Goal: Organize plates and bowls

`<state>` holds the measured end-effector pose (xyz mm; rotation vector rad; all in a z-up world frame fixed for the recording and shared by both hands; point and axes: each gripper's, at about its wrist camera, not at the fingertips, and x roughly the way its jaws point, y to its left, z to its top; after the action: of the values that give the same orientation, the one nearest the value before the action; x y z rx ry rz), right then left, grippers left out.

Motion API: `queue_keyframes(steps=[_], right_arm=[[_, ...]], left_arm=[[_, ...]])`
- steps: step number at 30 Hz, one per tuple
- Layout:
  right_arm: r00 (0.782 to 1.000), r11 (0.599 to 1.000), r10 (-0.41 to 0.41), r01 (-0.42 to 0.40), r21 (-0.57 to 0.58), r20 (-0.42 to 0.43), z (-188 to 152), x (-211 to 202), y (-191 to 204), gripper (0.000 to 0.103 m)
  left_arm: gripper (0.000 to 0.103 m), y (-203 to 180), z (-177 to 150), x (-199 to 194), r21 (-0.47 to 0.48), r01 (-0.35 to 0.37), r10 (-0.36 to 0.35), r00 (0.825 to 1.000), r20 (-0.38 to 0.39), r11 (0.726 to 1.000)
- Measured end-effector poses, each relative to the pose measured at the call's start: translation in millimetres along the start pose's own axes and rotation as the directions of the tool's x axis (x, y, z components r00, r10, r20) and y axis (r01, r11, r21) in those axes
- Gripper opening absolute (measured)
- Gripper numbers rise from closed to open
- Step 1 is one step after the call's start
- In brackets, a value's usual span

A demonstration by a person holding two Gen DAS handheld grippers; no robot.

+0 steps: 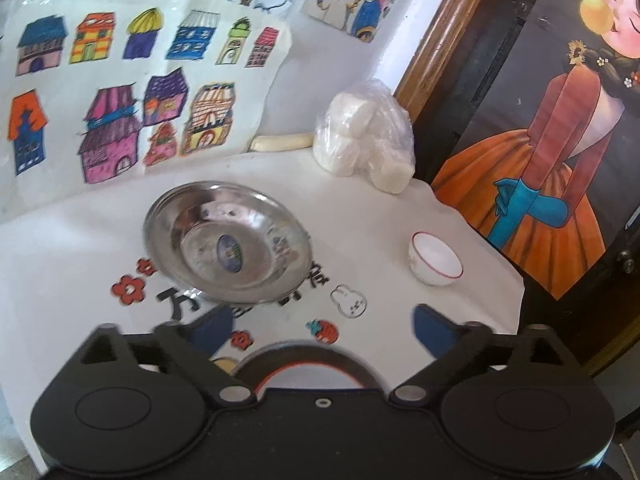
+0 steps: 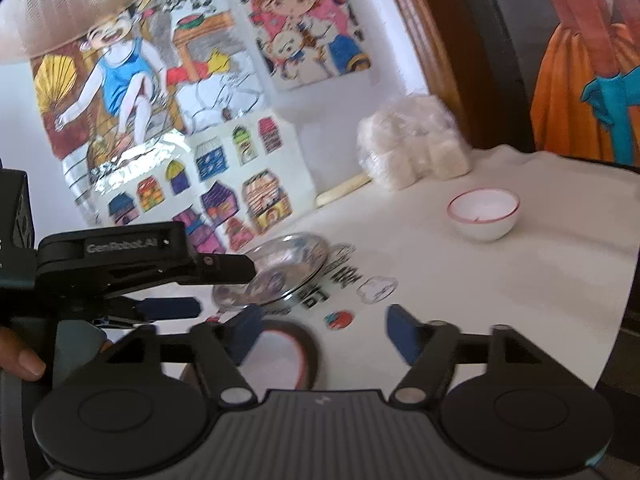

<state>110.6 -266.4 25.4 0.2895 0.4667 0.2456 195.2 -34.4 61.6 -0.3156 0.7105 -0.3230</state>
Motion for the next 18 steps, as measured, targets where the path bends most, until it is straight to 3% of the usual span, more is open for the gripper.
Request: queue_keyframes(steps=[4, 8, 14, 18], right_arm=[[0.999, 0.999, -0.020, 0.019, 0.027, 0.043, 7.3, -3.0, -18.2, 0.103], [0.997, 0.998, -0.050, 0.049, 0.029, 0.057, 15.4, 0.4, -37.1, 0.103], [0.985, 0.987, -0.159, 0.159, 0.011, 0.067, 31.6, 9.4, -74.1, 0.103], [0.969, 0.972, -0.236, 0.236, 0.011, 0.067, 42.8, 16.7, -102.5, 0.103]], left_arm=[[0.102, -13.5, 6.9, 12.4, 0.025, -0.004, 0.005, 1.000, -0.011, 1.000], [0.102, -35.5, 15.4, 29.5, 0.093, -0.047, 0.049, 0.999, -0.024, 0.995], [0.102, -77.2, 30.0, 61.5, 0.240, -0.041, 0.054, 0.998, -0.046, 0.970], [0.102, -98.0, 39.0, 90.8, 0.289, -0.035, 0.061, 0.995, -0.081, 0.957]])
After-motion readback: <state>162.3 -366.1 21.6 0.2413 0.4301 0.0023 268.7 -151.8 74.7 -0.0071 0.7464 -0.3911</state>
